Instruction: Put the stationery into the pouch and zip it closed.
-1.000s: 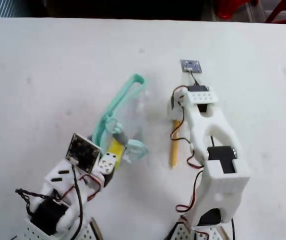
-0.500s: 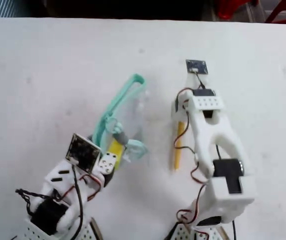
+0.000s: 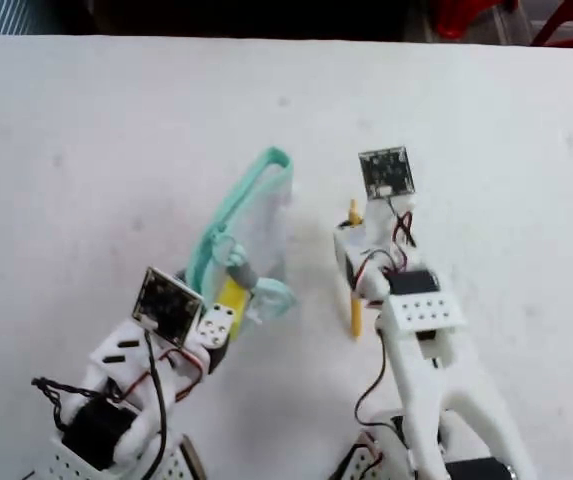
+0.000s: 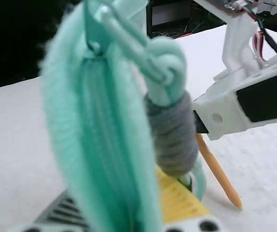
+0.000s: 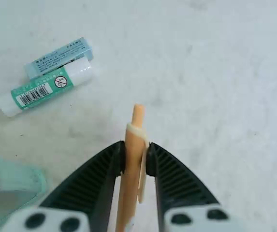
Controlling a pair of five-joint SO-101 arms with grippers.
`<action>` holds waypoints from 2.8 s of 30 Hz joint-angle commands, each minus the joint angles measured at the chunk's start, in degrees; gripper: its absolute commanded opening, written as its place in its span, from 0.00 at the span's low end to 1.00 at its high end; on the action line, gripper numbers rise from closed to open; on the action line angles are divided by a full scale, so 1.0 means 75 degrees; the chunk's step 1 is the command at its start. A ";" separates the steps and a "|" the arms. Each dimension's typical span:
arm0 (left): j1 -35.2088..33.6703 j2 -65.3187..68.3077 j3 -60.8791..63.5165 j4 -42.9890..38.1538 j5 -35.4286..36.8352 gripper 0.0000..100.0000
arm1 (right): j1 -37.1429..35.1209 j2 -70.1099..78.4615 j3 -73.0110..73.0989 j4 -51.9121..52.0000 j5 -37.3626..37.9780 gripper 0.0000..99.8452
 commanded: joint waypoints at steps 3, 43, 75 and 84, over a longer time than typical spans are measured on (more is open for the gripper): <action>-0.0029 0.0029 0.0059 -0.0047 0.0023 0.03 | -0.0029 -0.0428 0.0012 -0.0240 0.0070 0.02; -0.0018 0.0029 0.0059 -0.0047 0.0023 0.03 | -0.0064 -0.0416 0.0023 -0.0240 0.0129 0.02; -0.0006 0.0029 0.0059 -0.0047 0.0023 0.03 | -0.0053 -0.0416 0.0023 -0.0240 0.0129 0.02; -0.0006 0.0029 0.0059 -0.0047 0.0023 0.03 | 0.0135 -0.1260 -0.0023 -0.0170 0.0129 0.02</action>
